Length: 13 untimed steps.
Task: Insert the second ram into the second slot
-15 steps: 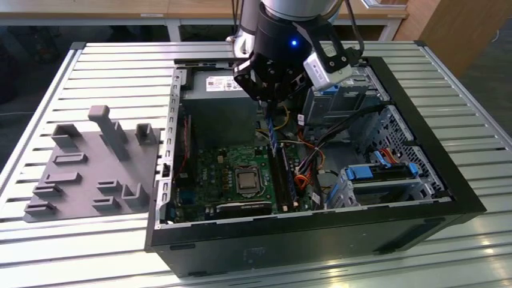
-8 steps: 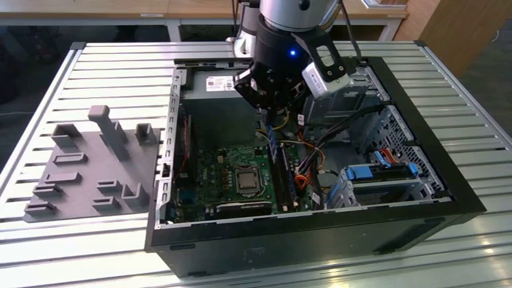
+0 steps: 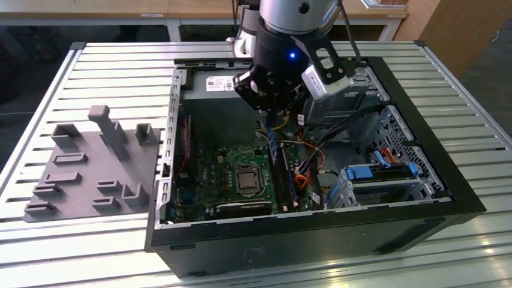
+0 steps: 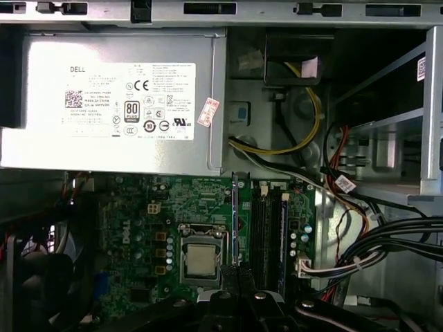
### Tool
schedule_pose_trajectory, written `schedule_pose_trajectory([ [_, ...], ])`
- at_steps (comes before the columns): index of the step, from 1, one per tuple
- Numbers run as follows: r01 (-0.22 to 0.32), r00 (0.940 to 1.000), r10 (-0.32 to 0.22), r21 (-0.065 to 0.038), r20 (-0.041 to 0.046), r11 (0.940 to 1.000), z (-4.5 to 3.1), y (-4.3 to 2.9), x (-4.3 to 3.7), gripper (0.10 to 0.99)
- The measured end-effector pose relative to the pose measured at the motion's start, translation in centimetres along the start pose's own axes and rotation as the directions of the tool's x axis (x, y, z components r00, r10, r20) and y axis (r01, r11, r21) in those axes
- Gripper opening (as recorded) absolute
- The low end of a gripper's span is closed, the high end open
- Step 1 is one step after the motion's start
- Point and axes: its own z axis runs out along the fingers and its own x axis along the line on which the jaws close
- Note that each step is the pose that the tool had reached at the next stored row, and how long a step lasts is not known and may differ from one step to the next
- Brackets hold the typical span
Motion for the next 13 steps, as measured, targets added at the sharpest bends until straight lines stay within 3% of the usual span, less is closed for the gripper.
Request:
schedule_pose_trajectory([
  [13,0.000,1.0000,0.000,0.001,0.0009,1.0000,0.83,-0.08,-0.12,0.114],
])
